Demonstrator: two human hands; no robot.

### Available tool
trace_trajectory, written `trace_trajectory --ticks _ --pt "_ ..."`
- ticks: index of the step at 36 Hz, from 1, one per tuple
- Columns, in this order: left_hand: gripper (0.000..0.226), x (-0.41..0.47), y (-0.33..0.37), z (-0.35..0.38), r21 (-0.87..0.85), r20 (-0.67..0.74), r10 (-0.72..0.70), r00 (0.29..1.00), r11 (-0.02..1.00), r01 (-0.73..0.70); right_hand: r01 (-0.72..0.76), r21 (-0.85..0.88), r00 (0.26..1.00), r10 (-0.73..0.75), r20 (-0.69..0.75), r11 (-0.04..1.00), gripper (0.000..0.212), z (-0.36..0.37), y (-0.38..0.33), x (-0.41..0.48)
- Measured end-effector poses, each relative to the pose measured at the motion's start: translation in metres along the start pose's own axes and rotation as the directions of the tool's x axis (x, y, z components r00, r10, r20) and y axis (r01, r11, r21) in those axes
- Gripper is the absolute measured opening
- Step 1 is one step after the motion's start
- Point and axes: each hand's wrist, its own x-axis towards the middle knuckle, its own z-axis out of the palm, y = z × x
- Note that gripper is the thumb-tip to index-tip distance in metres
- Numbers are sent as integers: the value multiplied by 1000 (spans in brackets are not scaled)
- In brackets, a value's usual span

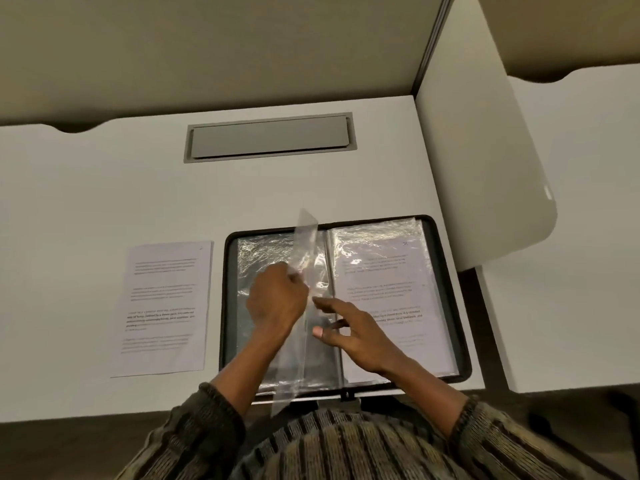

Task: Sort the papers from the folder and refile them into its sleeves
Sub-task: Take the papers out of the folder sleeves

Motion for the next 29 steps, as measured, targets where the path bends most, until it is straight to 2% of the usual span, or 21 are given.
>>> trace_trajectory --ticks 3,5,11,15,21,25,27,29 --pt "30 16 -23 -8 24 21 -97 995 995 97 -112 -169 986 89 -138 979 70 -6 9 8" --pt "26 26 -41 -14 51 10 -187 982 981 186 -168 -273 971 112 -209 947 80 -14 20 12" --pt "22 39 -86 -14 31 4 -300 954 954 299 -254 -484 951 124 -284 837 83 -43 51 18" --pt "30 45 -105 -7 52 74 -281 957 959 277 -307 -561 940 155 -302 769 85 -57 61 20" --pt "40 52 -114 5 131 66 -261 963 959 251 -403 -641 904 178 -388 653 88 -80 77 18" --pt "78 57 -112 10 175 21 -248 969 955 240 -466 -586 864 199 -462 663 93 -87 86 17" --pt "83 56 -104 10 208 2 -199 980 959 195 -494 -562 846 218 -487 664 96 -88 88 18" --pt "78 54 -96 11 264 2 -125 992 957 120 -506 -520 828 220 -515 688 94 -90 90 19"
